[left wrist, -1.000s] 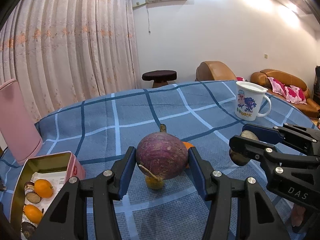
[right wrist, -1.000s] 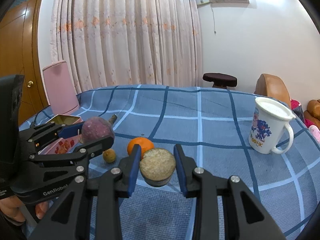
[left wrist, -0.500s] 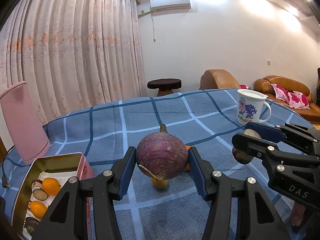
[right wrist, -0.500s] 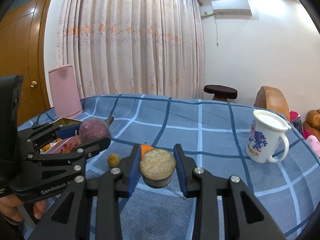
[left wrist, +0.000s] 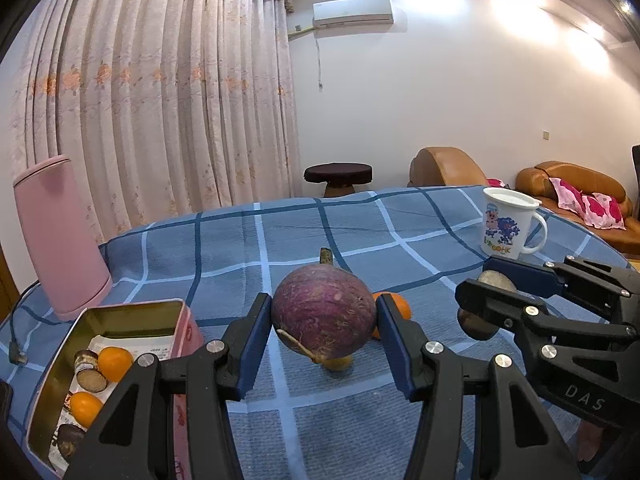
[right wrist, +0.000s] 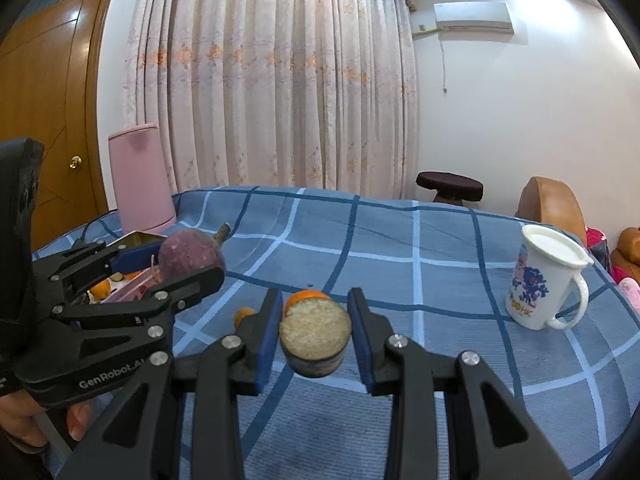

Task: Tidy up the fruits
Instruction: 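Carry the purple turnip and sweet potato slice over the pink tin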

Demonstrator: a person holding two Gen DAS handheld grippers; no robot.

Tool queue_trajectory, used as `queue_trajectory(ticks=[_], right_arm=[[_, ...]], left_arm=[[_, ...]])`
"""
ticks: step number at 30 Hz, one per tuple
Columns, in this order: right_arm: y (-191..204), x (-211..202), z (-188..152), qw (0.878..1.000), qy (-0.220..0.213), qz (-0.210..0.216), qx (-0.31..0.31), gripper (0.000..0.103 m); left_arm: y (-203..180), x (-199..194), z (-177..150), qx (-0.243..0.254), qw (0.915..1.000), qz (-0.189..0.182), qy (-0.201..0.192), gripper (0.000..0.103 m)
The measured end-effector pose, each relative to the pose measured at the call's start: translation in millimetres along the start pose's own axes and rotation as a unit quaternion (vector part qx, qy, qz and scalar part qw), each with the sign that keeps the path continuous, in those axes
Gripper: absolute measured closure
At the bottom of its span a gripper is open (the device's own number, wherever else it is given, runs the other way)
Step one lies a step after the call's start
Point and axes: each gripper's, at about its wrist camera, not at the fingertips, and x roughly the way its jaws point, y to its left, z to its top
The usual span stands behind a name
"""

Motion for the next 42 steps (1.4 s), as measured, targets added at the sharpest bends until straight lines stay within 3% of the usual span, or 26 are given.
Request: queue_trajectory(ticks=[9, 27, 42], right_arm=[[17.5, 0.8, 19.0, 1.0, -0.006, 0.028, -0.004, 0.067], [105.3, 24.6, 73.3, 0.992, -0.013, 0.105, -0.072, 0.067], [161.7, 66.3, 66.7, 0.983, 0.027, 0.168, -0.07, 0.067]], left_arm=[[19.9, -12.2, 3.0, -0.01, 0.9997, 0.022, 0.003, 0.048], [101.2, -42.2, 1.5, -0.05, 0.9937, 0.099, 0.018, 0.048], [158.4, -47.1, -22.3, -0.079, 0.9851, 0.144, 0.05, 0.048]])
